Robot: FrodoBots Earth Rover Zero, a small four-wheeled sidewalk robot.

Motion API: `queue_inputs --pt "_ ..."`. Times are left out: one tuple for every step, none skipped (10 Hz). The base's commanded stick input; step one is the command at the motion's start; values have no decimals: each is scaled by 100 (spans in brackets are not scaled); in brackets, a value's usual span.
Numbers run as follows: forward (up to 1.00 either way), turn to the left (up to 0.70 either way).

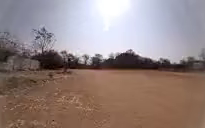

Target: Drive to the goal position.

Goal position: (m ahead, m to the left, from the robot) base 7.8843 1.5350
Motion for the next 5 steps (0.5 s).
queue_inputs --pt "100 0" --pt "100 0" --pt "100 0" --pt "100 0" --pt "100 0"
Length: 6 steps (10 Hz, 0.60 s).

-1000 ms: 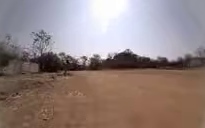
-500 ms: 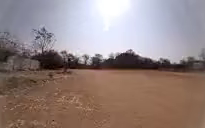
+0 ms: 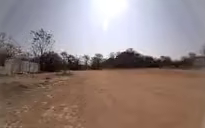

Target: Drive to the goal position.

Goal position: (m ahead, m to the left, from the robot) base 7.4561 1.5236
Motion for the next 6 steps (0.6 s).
queue_inputs --pt "100 0" --pt "100 0" --pt "100 0" --pt "100 0" --pt "100 0" --pt "100 0"
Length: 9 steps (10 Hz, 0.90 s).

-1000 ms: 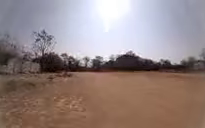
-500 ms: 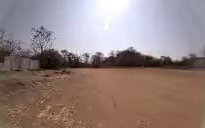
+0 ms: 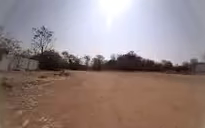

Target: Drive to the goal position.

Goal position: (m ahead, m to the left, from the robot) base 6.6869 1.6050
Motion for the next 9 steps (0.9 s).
queue_inputs --pt "100 0" --pt "100 0" --pt "100 0" --pt "100 0" --pt "100 0" --pt "100 0" --pt "100 0" --pt "100 0" --pt "100 0"
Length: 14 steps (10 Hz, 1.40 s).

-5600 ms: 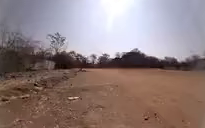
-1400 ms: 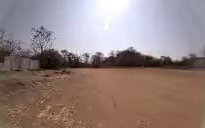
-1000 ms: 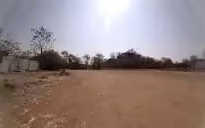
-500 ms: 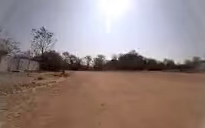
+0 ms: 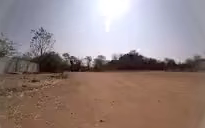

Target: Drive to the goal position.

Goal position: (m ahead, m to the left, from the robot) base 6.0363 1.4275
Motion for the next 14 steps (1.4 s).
queue_inputs --pt "100 0" --pt "100 0" --pt "100 0" --pt "100 0" --pt "100 0" --pt "100 0" --pt "100 0" --pt "100 0" --pt "100 0" --pt "100 0" --pt "100 0" --pt "100 0" --pt "100 0" --pt "100 0"
